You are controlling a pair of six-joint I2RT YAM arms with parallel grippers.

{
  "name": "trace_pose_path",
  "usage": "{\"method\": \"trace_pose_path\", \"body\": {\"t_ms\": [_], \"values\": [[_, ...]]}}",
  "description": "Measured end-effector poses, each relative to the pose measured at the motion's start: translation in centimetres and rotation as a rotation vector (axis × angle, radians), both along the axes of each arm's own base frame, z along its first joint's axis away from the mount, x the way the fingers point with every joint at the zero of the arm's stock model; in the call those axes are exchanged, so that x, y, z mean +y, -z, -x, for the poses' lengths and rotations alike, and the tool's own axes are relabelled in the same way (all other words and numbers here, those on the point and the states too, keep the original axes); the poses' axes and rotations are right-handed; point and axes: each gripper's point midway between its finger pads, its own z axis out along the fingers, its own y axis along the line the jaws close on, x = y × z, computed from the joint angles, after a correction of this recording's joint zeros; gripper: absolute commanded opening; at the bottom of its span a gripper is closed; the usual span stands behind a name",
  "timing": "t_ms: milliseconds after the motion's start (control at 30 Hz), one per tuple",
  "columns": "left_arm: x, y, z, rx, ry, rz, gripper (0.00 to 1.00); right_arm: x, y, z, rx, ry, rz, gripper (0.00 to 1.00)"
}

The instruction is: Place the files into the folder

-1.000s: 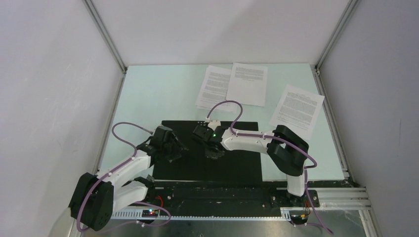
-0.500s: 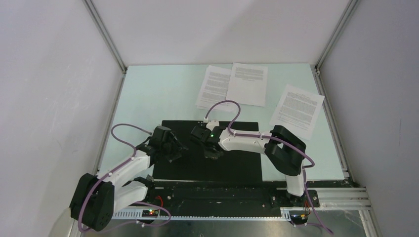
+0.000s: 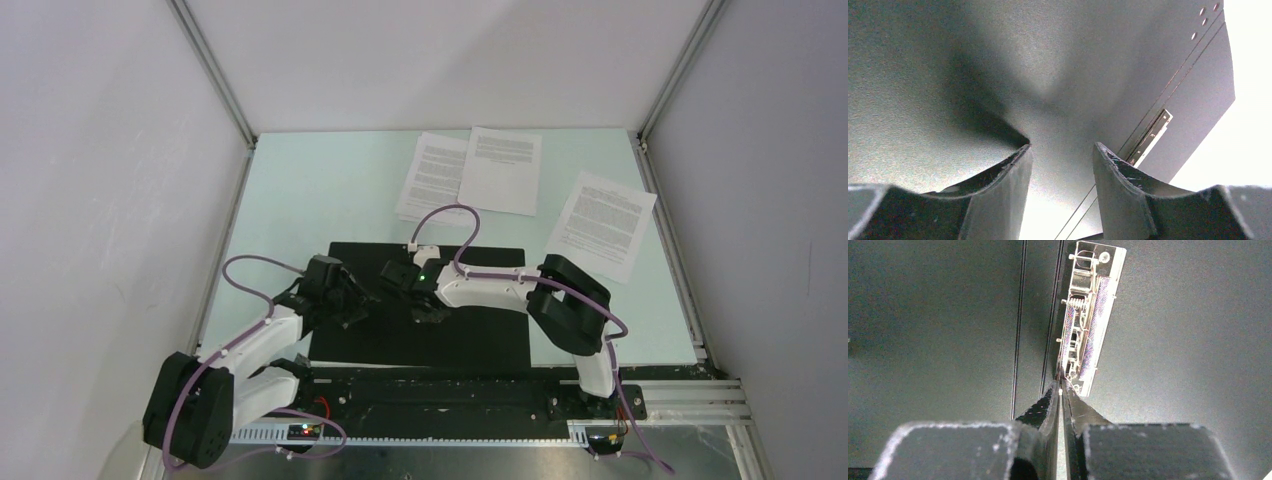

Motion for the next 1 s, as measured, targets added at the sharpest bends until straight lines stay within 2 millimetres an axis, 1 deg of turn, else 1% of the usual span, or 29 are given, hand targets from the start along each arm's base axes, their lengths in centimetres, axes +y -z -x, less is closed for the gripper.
{"method": "trace_pose_path", "body": {"t_ms": [67, 367, 700, 1000], "values": [[0.0, 0.0, -0.1, -0.001, -0.005, 0.006, 0.57, -0.1, 0.2, 0.0, 0.002, 0.001, 0.009, 0.08], [-0.1, 0.0, -0.3, 0.003, -0.018, 0.025, 0.56, -0.3, 0.1, -0.1, -0.002, 0.003, 0.020, 0.12], [-0.1, 0.0, -0.5, 0.005, -0.019, 0.039, 0.57, -0.7, -0.7, -0.4, 0.013, 0.014, 0.000, 0.20], [-0.2, 0.0, -0.5, 0.005, -0.019, 0.039, 0.57, -0.7, -0.8, -0.6, 0.035, 0.017, -0.017, 0.24]]}}
